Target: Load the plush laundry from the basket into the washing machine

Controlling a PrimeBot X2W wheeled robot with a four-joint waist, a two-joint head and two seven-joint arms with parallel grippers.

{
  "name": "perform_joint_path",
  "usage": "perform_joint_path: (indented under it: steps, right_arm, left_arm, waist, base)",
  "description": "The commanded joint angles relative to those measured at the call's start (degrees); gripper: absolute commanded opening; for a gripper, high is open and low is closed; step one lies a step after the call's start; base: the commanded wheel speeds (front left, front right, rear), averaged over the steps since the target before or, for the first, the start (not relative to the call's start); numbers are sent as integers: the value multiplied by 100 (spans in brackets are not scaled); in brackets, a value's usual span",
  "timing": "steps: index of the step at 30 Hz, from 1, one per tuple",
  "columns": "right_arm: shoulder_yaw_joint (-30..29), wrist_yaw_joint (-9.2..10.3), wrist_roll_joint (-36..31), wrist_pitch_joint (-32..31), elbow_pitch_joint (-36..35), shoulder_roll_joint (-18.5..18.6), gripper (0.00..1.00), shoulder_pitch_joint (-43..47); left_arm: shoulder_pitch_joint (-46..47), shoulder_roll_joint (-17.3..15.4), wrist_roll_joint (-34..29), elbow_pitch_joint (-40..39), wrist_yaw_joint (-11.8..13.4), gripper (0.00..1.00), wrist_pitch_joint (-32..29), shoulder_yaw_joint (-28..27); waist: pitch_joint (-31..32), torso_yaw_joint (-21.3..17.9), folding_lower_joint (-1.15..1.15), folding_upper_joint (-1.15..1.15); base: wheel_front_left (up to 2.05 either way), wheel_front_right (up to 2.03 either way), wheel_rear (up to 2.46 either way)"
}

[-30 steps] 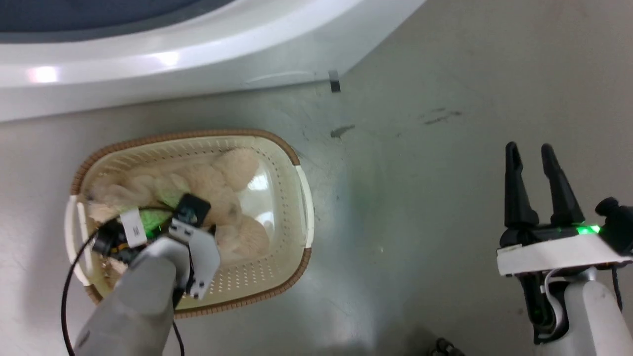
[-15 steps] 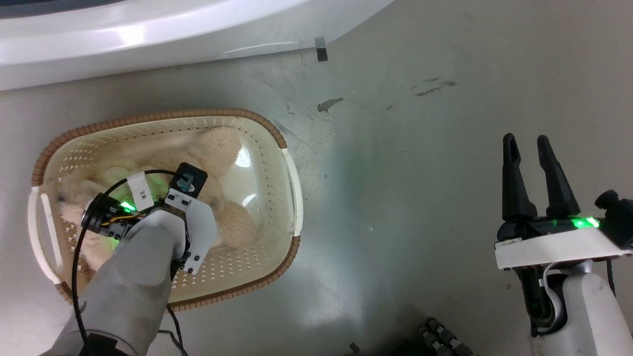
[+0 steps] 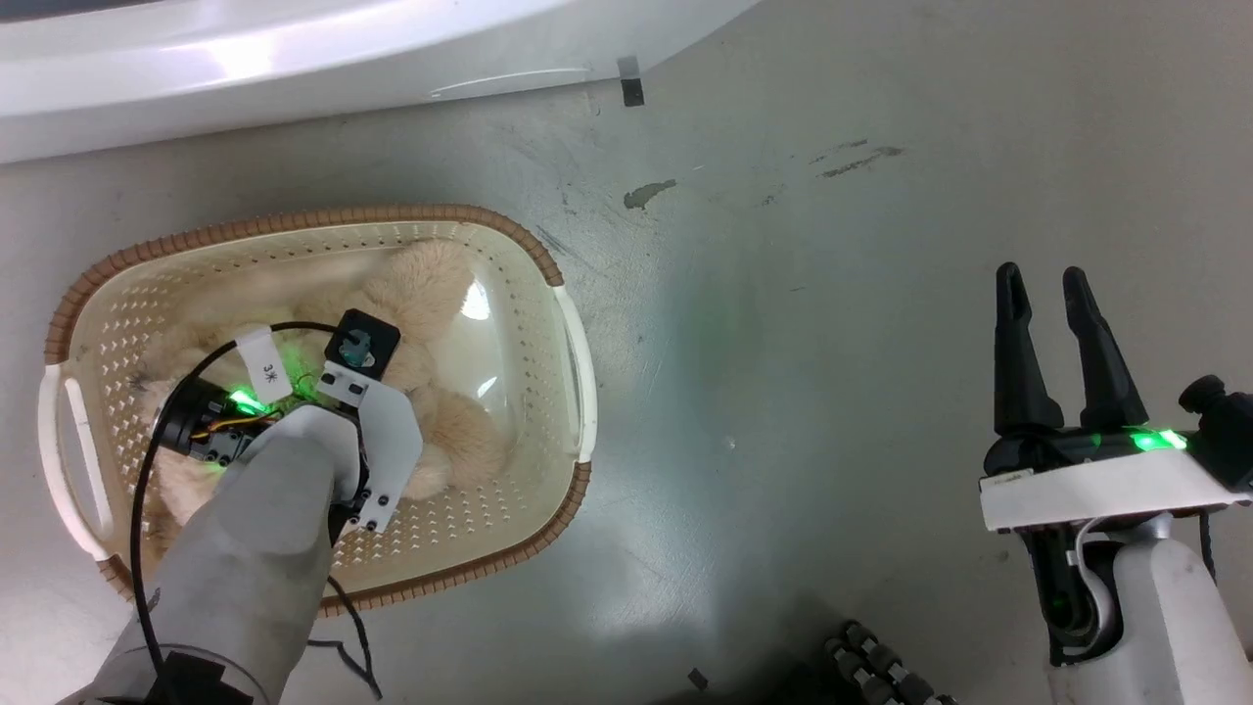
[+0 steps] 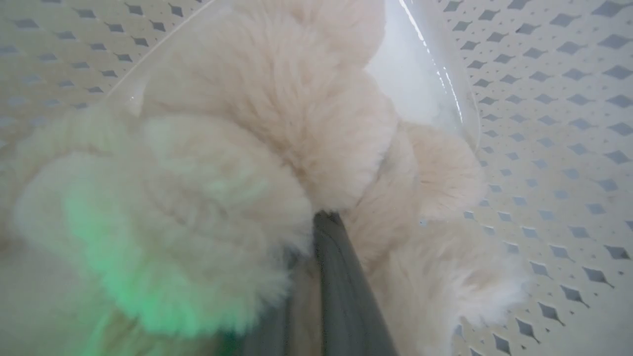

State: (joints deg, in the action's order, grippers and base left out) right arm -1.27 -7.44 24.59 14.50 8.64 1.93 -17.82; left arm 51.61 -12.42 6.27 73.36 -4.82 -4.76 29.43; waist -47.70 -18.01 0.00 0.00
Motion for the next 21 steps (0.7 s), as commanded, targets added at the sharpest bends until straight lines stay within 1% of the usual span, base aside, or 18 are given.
perform_joint_path:
  steps: [1,5,9,16,21]
  right_arm:
    - [-9,-5,13,50,22,12,100,-95]
    - [-62,-5,-40,50,66,12,100,-92]
    - [-134,-5,-98,50,80,12,100,-56]
    - [-277,-5,-279,50,109,12,100,110]
    - [-359,-5,-416,50,161,12,100,239]
  left_arm:
    - [-23,-30,31,55,-52,0,-11,17]
    - [-65,-12,111,47,-18,0,291,-8]
    - [-182,24,261,46,9,0,623,-97]
    - [-493,113,531,14,-27,0,1350,-245]
    - [-739,159,602,-131,-21,0,1829,-251]
  waist:
    - [8,17,0,0]
    - [138,70,0,0]
    - [395,130,0,0]
    - [1065,305,0,0]
    - [1606,468,0,0]
  base:
    - [0,0,0]
    - [0,0,0]
    - [0,0,0]
    - [0,0,0]
    - [0,0,0]
